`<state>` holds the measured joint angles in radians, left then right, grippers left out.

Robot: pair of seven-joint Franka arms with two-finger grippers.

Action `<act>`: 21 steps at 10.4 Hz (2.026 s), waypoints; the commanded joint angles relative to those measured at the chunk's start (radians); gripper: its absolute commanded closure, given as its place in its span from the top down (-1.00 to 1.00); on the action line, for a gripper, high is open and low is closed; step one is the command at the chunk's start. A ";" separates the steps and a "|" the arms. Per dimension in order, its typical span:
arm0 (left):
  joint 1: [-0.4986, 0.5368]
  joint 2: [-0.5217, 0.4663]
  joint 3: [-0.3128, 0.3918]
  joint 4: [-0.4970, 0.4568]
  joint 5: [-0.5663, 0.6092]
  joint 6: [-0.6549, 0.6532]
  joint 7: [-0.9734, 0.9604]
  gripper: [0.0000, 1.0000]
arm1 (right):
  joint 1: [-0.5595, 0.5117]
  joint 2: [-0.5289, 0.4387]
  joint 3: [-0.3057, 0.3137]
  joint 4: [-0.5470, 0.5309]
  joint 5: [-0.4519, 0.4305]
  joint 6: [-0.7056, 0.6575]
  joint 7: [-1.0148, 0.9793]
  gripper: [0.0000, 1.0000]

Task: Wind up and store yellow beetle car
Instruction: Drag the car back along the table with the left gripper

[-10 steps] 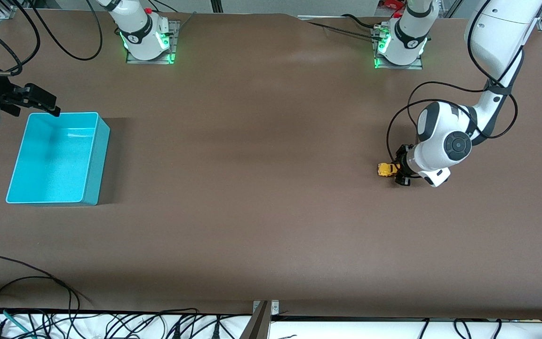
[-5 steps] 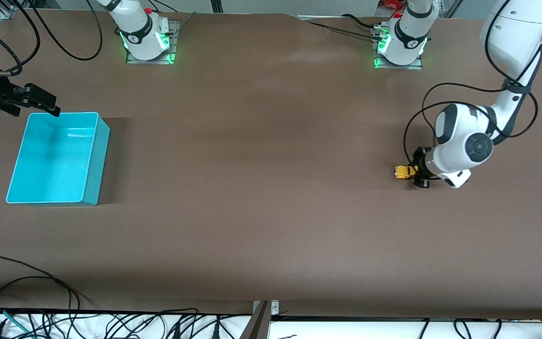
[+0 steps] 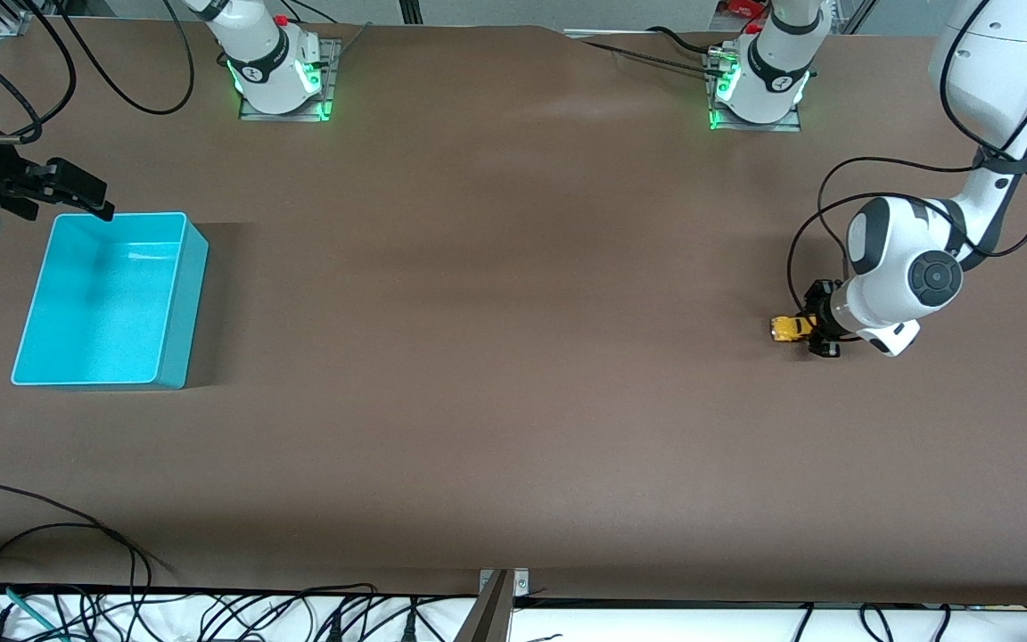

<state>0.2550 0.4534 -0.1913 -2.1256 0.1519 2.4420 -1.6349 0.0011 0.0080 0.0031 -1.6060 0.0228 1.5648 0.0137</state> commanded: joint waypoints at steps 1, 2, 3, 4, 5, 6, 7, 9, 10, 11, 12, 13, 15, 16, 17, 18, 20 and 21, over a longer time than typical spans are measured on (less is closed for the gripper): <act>0.053 0.091 0.015 0.010 0.102 0.077 -0.003 -1.00 | -0.007 -0.002 0.005 0.014 0.016 -0.012 0.011 1.00; 0.079 0.099 0.013 0.012 0.139 0.078 -0.002 -1.00 | -0.007 -0.002 0.005 0.014 0.016 -0.012 0.011 1.00; 0.093 0.103 0.013 0.012 0.153 0.095 0.000 -1.00 | -0.007 -0.002 0.005 0.014 0.014 -0.012 0.011 1.00; 0.102 0.108 0.013 0.016 0.153 0.095 0.004 -1.00 | -0.007 -0.002 0.005 0.014 0.014 -0.012 0.011 1.00; 0.108 0.110 0.015 0.016 0.155 0.095 0.007 -1.00 | -0.007 -0.002 0.005 0.014 0.015 -0.012 0.011 1.00; 0.118 0.113 0.015 0.018 0.155 0.095 0.023 -1.00 | -0.007 -0.002 0.005 0.014 0.016 -0.012 0.011 1.00; 0.121 0.117 0.016 0.024 0.156 0.095 0.032 -1.00 | -0.007 -0.002 0.005 0.014 0.016 -0.012 0.011 1.00; 0.142 0.117 0.016 0.024 0.181 0.095 0.041 -1.00 | -0.007 -0.002 0.005 0.014 0.015 -0.012 0.011 1.00; 0.144 0.117 0.016 0.024 0.184 0.095 0.043 -1.00 | -0.007 -0.002 0.005 0.014 0.016 -0.012 0.011 1.00; 0.144 0.116 0.016 0.024 0.183 0.095 0.041 -1.00 | -0.007 -0.002 0.005 0.014 0.014 -0.012 0.011 1.00; 0.144 0.116 0.015 0.024 0.183 0.095 0.041 -1.00 | -0.007 -0.002 0.005 0.014 0.015 -0.012 0.011 1.00; 0.142 0.114 0.015 0.024 0.184 0.095 0.043 -1.00 | -0.009 -0.002 0.005 0.014 0.014 -0.012 0.011 1.00; 0.136 0.114 0.013 0.024 0.184 0.094 0.078 -1.00 | -0.007 -0.002 0.005 0.014 0.016 -0.012 0.011 1.00; 0.136 0.113 0.013 0.024 0.184 0.094 0.076 -1.00 | -0.007 -0.002 0.005 0.014 0.016 -0.012 0.011 1.00; 0.136 0.114 0.013 0.024 0.184 0.094 0.082 -1.00 | -0.007 -0.002 0.005 0.014 0.014 -0.012 0.011 1.00; 0.136 0.114 0.013 0.024 0.184 0.092 0.090 -1.00 | -0.007 -0.002 0.005 0.014 0.015 -0.012 0.011 1.00; 0.136 0.114 0.013 0.024 0.183 0.091 0.089 -1.00 | -0.007 -0.002 0.005 0.014 0.015 -0.012 0.011 1.00; 0.138 0.114 0.013 0.024 0.183 0.091 0.086 -0.93 | -0.007 -0.002 0.005 0.014 0.016 -0.012 0.011 1.00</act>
<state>0.3852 0.4623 -0.1864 -2.1200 0.2940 2.4758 -1.5729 0.0011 0.0080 0.0031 -1.6059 0.0229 1.5648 0.0138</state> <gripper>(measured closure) 0.555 0.000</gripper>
